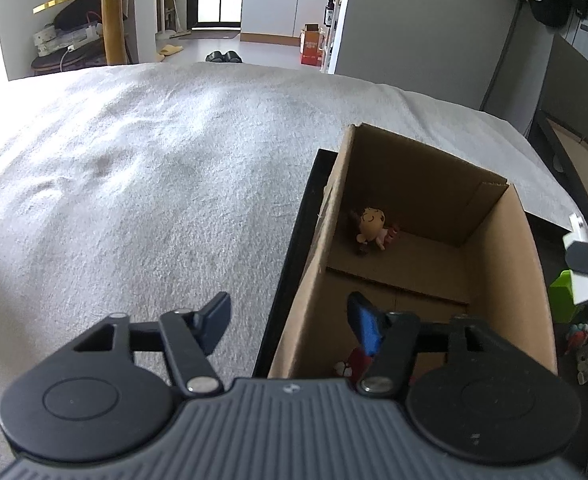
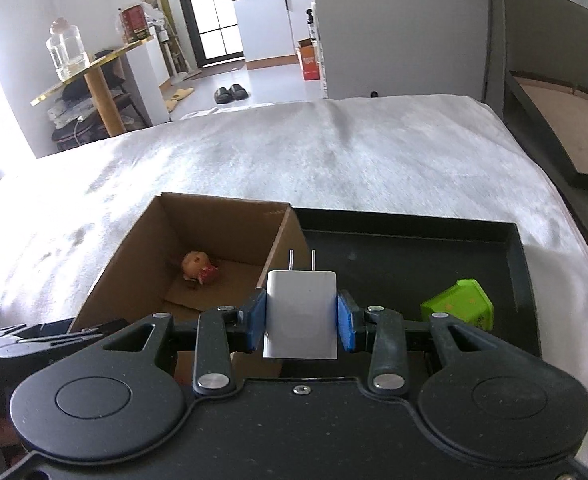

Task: Organize rigid objects
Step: 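Carry the white charger with the right gripper into the box and release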

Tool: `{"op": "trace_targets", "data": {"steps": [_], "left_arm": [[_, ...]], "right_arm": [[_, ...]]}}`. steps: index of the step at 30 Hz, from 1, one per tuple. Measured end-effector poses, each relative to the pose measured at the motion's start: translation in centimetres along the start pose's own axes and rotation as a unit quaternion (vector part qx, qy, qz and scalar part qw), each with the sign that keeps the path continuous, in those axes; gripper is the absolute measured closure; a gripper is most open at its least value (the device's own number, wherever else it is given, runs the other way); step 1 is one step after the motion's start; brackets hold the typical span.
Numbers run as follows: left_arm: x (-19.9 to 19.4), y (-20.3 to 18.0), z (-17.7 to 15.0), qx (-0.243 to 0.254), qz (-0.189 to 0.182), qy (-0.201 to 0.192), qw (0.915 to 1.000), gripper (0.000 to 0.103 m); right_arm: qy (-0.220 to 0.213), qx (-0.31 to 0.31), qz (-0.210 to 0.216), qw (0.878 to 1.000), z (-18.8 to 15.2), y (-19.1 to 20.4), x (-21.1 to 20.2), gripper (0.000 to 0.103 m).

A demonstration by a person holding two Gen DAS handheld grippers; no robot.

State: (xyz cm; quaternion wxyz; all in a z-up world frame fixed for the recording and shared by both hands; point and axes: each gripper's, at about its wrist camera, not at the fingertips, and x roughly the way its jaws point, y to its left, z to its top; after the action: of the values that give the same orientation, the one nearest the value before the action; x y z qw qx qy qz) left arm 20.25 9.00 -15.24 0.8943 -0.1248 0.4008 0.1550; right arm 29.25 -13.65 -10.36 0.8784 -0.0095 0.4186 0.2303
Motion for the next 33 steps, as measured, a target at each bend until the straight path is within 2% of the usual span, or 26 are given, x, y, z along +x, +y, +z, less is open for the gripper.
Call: {"op": "trace_targets", "data": {"steps": [2,5,11,13,26,30,33], "left_arm": [[0.2,0.1,-0.1,-0.003,-0.003,0.004,1.0,0.06],[0.2,0.3,-0.1,-0.007,-0.007,0.007,0.9999,0.073],[0.3,0.4,-0.1,-0.011,-0.02,0.008,0.9997,0.086],[0.2,0.3,-0.2,-0.011,-0.024,0.008,0.9996,0.089],[0.3,0.5,0.0,-0.016,-0.026,0.01,0.9995,0.089],[0.4,0.4,0.0,-0.013,-0.025,0.009,0.9996,0.089],[0.4,0.4,0.0,-0.012,-0.024,0.009,0.9996,0.089]], "right_arm": [[-0.001,-0.002,0.004,1.0,0.2,0.4,0.2,0.067],[0.001,-0.007,0.012,1.0,0.4,1.0,0.5,0.067],[0.006,-0.015,0.023,1.0,0.6,2.1,1.5,0.067],[0.007,-0.016,0.026,1.0,0.6,2.4,1.7,0.067],[0.007,-0.043,0.047,0.998,1.5,4.8,3.5,0.067],[0.001,-0.073,0.023,0.997,2.0,4.8,4.2,0.066],[-0.007,-0.061,0.016,0.998,2.2,4.2,3.5,0.064]]}}
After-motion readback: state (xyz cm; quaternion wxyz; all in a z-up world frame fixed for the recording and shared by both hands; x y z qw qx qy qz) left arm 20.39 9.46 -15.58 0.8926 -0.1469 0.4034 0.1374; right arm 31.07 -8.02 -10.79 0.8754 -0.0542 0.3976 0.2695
